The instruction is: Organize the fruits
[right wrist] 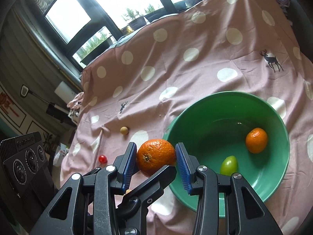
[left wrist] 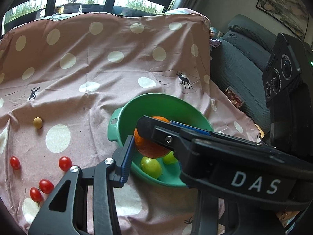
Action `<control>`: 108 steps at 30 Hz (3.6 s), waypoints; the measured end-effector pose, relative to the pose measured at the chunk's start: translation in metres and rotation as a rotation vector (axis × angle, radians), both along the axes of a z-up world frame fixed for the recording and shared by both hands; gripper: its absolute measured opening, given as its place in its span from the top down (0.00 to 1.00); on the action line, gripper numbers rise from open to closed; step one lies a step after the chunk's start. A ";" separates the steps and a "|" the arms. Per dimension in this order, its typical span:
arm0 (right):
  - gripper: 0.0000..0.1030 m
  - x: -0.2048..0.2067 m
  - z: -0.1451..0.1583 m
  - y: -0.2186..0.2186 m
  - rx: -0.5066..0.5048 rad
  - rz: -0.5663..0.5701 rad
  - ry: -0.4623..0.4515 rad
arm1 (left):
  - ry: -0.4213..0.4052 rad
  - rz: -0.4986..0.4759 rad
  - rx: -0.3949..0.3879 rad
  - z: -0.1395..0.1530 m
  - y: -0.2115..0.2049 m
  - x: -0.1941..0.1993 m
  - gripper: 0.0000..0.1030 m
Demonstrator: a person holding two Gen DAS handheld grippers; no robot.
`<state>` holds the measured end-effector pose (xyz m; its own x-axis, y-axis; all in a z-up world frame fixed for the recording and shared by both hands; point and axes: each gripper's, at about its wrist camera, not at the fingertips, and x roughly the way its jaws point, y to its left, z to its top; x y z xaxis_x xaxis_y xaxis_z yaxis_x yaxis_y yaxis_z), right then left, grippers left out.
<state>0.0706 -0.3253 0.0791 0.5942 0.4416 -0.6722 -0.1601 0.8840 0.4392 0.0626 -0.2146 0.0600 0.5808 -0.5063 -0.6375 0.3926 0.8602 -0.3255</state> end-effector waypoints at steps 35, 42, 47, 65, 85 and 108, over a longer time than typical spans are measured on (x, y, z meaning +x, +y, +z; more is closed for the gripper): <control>0.55 0.022 -0.038 -0.054 -0.023 -0.136 0.162 | 0.148 -0.097 0.044 -0.037 -0.058 0.035 0.59; 0.55 0.025 -0.043 -0.054 -0.029 -0.138 0.185 | 0.168 -0.101 0.055 -0.041 -0.061 0.037 0.59; 0.55 0.027 -0.047 -0.055 -0.031 -0.143 0.200 | 0.178 -0.101 0.052 -0.043 -0.061 0.038 0.59; 0.55 0.027 -0.048 -0.060 -0.029 -0.172 0.210 | 0.168 -0.083 0.040 -0.041 -0.057 0.035 0.52; 0.45 0.004 -0.005 -0.037 -0.081 -0.181 0.041 | 0.084 0.225 0.071 0.000 0.083 -0.031 0.27; 0.44 0.005 -0.013 0.030 -0.179 -0.018 0.044 | 0.337 0.224 0.070 -0.104 0.119 -0.026 0.74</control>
